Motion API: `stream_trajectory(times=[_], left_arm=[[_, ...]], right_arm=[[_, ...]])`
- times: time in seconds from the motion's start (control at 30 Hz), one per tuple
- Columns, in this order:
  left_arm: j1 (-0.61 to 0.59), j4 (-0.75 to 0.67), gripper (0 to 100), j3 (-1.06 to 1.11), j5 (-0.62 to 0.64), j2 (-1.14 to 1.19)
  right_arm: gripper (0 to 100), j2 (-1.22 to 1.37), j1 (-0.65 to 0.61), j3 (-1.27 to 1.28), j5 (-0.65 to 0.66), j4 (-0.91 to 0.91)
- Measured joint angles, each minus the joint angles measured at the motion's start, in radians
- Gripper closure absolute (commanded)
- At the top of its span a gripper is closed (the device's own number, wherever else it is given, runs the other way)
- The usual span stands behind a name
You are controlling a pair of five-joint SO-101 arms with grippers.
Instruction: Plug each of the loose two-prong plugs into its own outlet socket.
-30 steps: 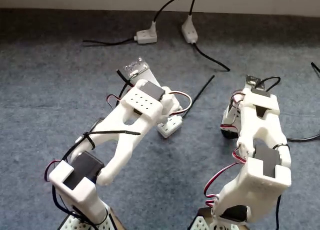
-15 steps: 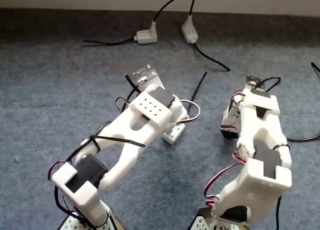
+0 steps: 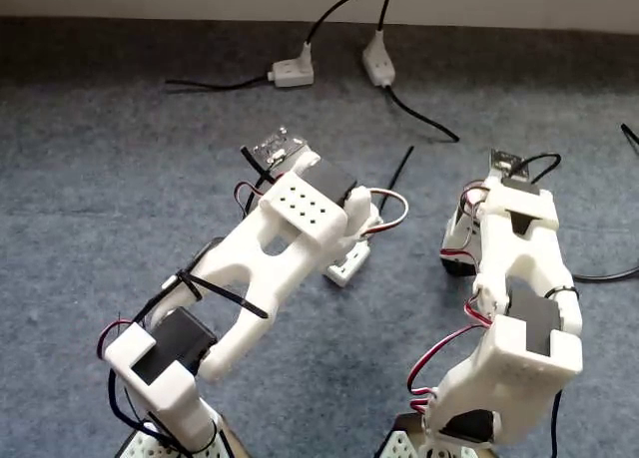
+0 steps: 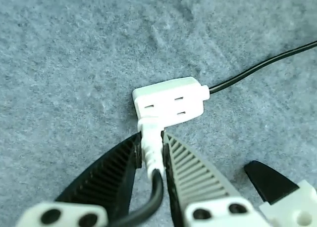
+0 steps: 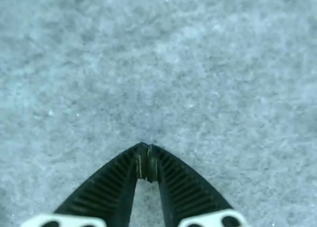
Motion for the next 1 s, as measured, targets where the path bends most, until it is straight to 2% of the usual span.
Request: stream_trajectory(times=[0.2,0.8,1.0], left_arm=[[-0.003,-0.046,99,-0.006,0.0,0.097],[0.018,-0.029,99,-0.012,0.055,0.112],[0.02,-0.104,99,0.032,0.057,0.109]], right_arm=[[98.9,0.0,0.0,0.0,0.0,0.0],[98.9,0.0,0.0,0.0,0.0,0.0],[98.9,0.0,0.0,0.0,0.0,0.0]])
